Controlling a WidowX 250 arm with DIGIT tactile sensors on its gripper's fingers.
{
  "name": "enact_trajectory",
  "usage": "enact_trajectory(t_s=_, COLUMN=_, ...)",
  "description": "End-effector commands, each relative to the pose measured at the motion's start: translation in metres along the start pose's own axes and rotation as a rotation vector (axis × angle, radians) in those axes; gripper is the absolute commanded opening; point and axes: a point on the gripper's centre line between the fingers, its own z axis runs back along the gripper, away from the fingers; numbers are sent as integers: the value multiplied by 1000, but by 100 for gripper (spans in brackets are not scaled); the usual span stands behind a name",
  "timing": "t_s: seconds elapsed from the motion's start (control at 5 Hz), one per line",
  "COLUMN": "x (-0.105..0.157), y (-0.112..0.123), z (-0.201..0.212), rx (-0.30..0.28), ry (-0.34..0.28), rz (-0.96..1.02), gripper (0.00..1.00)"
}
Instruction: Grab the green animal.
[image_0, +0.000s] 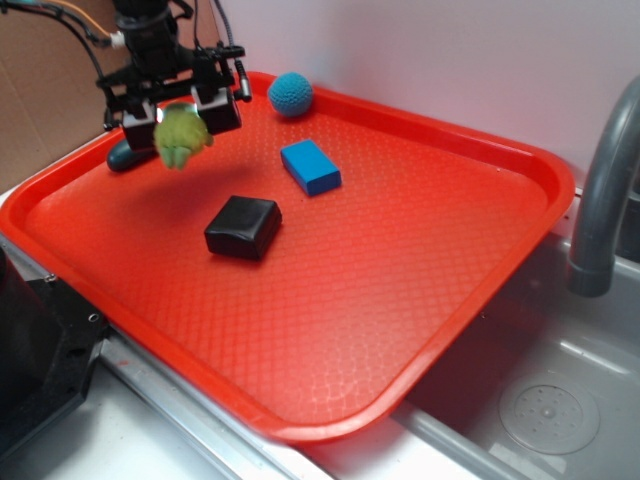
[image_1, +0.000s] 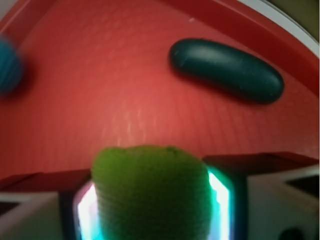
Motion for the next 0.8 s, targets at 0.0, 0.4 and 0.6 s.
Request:
enact_trajectory(t_s=0.0, x=-40, y=-21, z=75, rx=-38, ry=80, rz=-485, gripper=0)
enact_trajectory(t_s=0.4, x=-98, y=-6, z=122, rx=-137, ry=81, rz=-800, gripper=0)
enact_trajectory(t_s=0.6, x=-106, y=0, z=126, rx=-171, ry=75, rz=-776, gripper=0)
